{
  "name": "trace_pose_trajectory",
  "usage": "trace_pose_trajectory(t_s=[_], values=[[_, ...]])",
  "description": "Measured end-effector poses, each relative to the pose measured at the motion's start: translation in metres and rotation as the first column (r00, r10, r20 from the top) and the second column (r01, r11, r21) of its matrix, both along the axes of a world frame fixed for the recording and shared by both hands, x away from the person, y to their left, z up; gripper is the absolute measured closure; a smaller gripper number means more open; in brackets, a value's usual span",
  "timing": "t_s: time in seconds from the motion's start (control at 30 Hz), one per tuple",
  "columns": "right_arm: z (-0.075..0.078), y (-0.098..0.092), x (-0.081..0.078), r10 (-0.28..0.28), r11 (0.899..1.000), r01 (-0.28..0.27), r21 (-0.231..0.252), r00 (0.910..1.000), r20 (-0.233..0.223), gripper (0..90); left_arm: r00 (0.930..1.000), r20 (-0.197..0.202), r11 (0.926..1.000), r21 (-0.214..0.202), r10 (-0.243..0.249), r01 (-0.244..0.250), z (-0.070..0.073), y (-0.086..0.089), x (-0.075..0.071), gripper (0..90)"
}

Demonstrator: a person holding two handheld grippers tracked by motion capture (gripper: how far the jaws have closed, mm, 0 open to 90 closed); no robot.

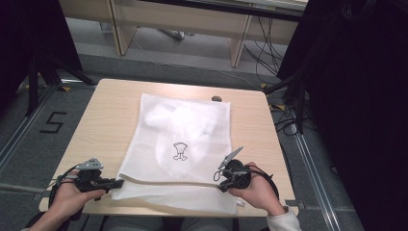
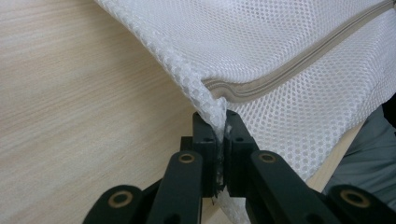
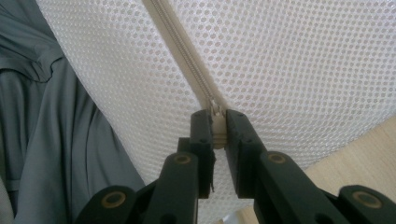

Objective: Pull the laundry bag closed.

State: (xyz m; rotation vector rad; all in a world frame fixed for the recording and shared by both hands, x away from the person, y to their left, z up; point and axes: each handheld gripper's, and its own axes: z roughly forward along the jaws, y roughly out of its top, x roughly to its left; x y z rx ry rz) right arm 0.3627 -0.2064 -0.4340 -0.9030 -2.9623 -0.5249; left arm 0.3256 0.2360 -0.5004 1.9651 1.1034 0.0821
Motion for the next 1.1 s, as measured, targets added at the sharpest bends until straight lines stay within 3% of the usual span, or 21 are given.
trace_pose_trajectory(t_s=[0.63,0.83,0.9,1.1], values=[[-0.002,-0.014,-0.002,-0.046,0.999,0.046,-0.022,0.9989,-0.007,82.1,0.9999,-0.013,1.0000,-0.004,-0.007,0.007,0.000,0.001,0.000,85.3],[-0.005,-0.019,-0.002,-0.042,0.999,0.041,-0.024,0.9990,-0.017,82.1,0.9999,-0.010,1.0000,-0.002,-0.004,0.004,0.000,0.001,0.000,85.3],[-0.005,-0.021,-0.002,-0.063,0.997,0.063,-0.038,0.9978,-0.018,82.1,1.0000,0.002,0.9999,-0.012,0.006,-0.006,-0.001,0.000,0.000,85.3],[-0.009,-0.027,-0.003,-0.072,0.997,0.071,-0.039,0.9970,-0.028,82.0,0.9998,-0.017,1.0000,-0.003,-0.008,0.008,0.000,0.001,0.000,85.2]])
